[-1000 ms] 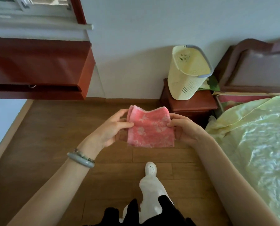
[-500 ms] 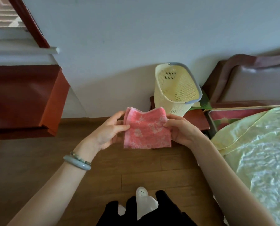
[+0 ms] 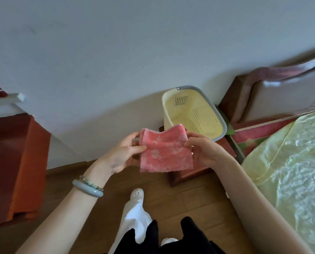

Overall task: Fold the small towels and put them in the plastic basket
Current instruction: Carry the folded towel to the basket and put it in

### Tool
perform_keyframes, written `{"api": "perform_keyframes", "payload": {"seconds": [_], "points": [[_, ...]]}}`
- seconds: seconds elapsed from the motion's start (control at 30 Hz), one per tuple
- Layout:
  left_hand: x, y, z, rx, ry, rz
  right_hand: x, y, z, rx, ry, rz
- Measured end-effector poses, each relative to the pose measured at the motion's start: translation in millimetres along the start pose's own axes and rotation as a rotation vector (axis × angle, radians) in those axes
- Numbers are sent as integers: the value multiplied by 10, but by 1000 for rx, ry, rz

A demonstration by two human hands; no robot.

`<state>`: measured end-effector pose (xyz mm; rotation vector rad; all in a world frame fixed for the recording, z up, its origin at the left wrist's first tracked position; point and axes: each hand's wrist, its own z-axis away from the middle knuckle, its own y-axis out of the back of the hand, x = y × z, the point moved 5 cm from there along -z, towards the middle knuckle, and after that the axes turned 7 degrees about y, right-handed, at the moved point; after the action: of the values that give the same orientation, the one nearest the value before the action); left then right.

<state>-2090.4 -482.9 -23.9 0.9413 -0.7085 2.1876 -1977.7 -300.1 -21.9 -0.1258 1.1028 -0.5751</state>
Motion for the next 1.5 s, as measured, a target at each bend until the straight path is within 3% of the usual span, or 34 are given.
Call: {"api": "perform_keyframes", "payload": {"seconds": [0.47,1.0,1.2,1.5], "points": [[1078,540,-1339,-237,199,-175,-608,21,-1027,161,131,-206],[1543,-405,-3021,-368,300,-398,-726,1519,-1514,447,86,-309],[1519,-727,-3664,-421,350,-617,-485,1902,-1699,547,-22,-423],[835,-794,-4523,-486,491,-1048,297,2156,-2073,763,-242,-551]]}}
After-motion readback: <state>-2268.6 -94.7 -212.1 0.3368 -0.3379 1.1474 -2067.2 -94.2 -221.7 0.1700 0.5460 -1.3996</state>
